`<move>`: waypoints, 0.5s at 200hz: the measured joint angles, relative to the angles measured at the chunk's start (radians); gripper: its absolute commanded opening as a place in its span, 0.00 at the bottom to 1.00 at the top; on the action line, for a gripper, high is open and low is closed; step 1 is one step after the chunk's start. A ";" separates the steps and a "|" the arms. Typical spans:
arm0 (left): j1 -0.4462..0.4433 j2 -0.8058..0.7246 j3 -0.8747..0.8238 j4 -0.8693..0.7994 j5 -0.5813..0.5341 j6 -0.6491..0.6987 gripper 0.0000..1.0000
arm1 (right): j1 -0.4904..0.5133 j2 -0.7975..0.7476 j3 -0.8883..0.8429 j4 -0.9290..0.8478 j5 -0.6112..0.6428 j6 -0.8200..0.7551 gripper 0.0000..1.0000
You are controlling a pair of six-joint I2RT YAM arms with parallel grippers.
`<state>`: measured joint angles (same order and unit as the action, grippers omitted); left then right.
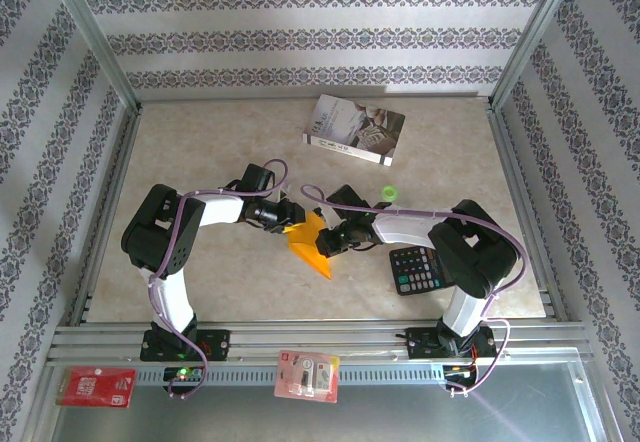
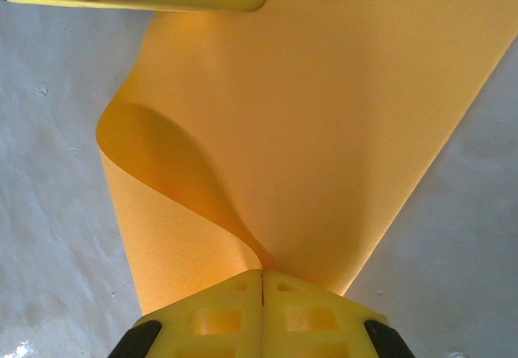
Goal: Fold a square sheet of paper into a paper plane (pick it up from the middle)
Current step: Third fold the triangle at the center of the table.
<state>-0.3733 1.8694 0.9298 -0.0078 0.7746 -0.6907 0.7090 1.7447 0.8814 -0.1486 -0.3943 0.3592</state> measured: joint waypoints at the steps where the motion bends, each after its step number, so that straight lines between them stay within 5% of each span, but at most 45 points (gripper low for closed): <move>1: 0.000 0.000 0.000 0.000 0.000 0.000 0.30 | 0.000 0.000 0.000 0.000 0.000 0.000 0.02; 100: 0.000 0.000 0.000 0.000 0.000 0.000 0.30 | 0.000 0.000 0.000 -0.011 0.000 0.000 0.01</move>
<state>-0.3733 1.8694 0.9302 -0.0082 0.7746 -0.6907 0.7094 1.7447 0.8814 -0.1593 -0.3939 0.3588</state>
